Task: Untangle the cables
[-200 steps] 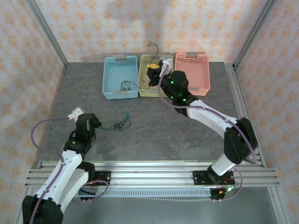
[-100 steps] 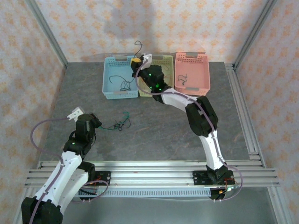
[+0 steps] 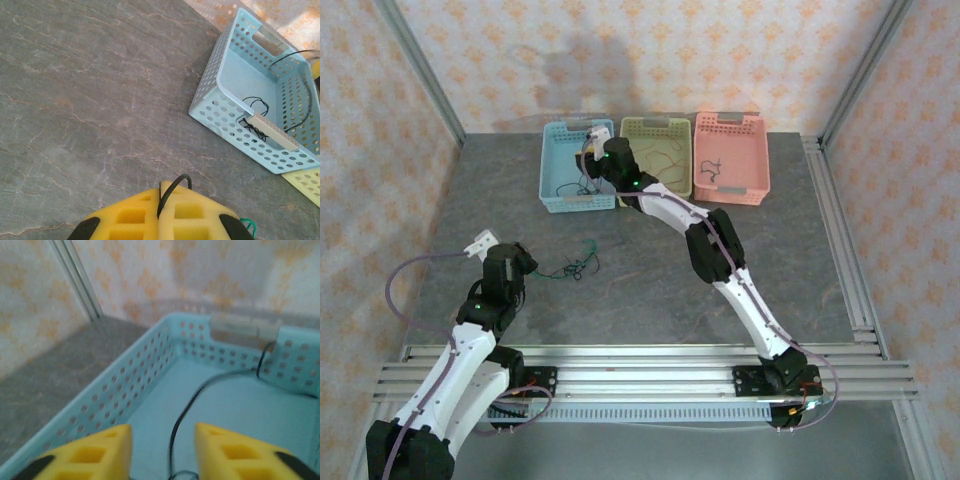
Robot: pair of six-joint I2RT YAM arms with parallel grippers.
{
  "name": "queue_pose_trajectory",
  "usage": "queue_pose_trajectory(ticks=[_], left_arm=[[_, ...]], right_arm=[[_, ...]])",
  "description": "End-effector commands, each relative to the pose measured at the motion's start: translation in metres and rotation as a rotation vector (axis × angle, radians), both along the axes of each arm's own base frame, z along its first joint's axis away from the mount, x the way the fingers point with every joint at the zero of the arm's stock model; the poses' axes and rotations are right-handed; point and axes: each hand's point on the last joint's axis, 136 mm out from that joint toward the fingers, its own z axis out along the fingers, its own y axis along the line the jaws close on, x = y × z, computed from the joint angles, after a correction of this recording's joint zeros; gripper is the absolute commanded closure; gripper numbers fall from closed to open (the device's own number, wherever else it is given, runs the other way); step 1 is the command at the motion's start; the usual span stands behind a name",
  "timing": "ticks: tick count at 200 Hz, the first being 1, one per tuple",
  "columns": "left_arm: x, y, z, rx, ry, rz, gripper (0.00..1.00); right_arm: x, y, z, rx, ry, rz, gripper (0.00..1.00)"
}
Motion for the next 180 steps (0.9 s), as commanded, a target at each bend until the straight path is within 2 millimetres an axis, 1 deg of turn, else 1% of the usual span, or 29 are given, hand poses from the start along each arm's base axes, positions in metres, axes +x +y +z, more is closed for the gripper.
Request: queue_pose_trajectory(ticks=[1, 8, 13, 19, 25, 27, 33, 44, 56, 68, 84, 104, 118, 138, 148, 166, 180], left_arm=[[0.002, 0.002, 0.006, 0.025, -0.025, 0.009, 1.0], [0.001, 0.002, 0.006, 0.026, -0.027, 0.011, 1.0], [0.001, 0.002, 0.007, 0.025, -0.029, 0.01, 1.0], [0.001, 0.002, 0.006, 0.026, -0.028, 0.011, 1.0], [0.001, 0.002, 0.006, 0.025, -0.03, 0.01, 1.0], [0.001, 0.003, 0.007, 0.026, -0.031, 0.012, 1.0], [0.001, 0.002, 0.007, 0.025, -0.031, 0.01, 1.0], [0.001, 0.002, 0.007, 0.025, -0.033, 0.01, 1.0], [0.0, 0.002, 0.007, 0.025, -0.036, 0.011, 1.0], [0.0, 0.002, 0.008, 0.024, -0.042, 0.01, 1.0], [-0.001, 0.001, 0.009, 0.024, -0.052, 0.005, 1.0], [-0.001, -0.001, 0.009, 0.021, -0.061, -0.006, 1.0], [0.0, -0.003, 0.01, 0.018, -0.067, -0.017, 1.0], [0.001, -0.006, 0.011, 0.013, -0.081, -0.034, 1.0], [0.001, -0.007, 0.011, 0.01, -0.087, -0.039, 1.0], [0.001, -0.006, 0.012, 0.01, -0.09, -0.037, 1.0], [0.001, -0.006, 0.012, 0.01, -0.089, -0.037, 1.0]], right_arm=[[-0.011, -0.006, 0.017, -0.076, -0.01, -0.006, 0.52], [-0.013, -0.008, 0.027, -0.062, -0.021, -0.01, 0.5], [-0.015, -0.01, 0.039, -0.044, -0.036, -0.015, 0.49], [-0.019, -0.013, 0.047, -0.031, -0.042, -0.018, 0.49], [-0.023, -0.017, 0.06, -0.009, -0.058, -0.02, 0.49], [-0.024, -0.018, 0.061, -0.007, -0.058, -0.019, 0.49], [-0.031, -0.022, 0.073, 0.012, -0.072, -0.016, 0.49], [-0.044, -0.031, 0.088, 0.042, -0.096, -0.009, 0.49], [-0.061, -0.041, 0.098, 0.065, -0.11, 0.006, 0.49], [-0.082, -0.051, 0.098, 0.078, -0.118, 0.035, 0.49], [-0.112, -0.06, 0.087, 0.063, -0.113, 0.113, 0.5], [-0.149, -0.066, 0.054, 0.009, -0.062, 0.233, 0.5], [-0.17, -0.07, 0.025, -0.041, -0.018, 0.289, 0.5], [-0.197, -0.069, -0.008, -0.099, 0.019, 0.386, 0.5], [-0.202, -0.068, -0.021, -0.118, 0.024, 0.418, 0.5], [-0.199, -0.065, -0.04, -0.13, 0.038, 0.42, 0.5], [-0.199, -0.057, -0.051, -0.119, 0.064, 0.433, 0.5]])
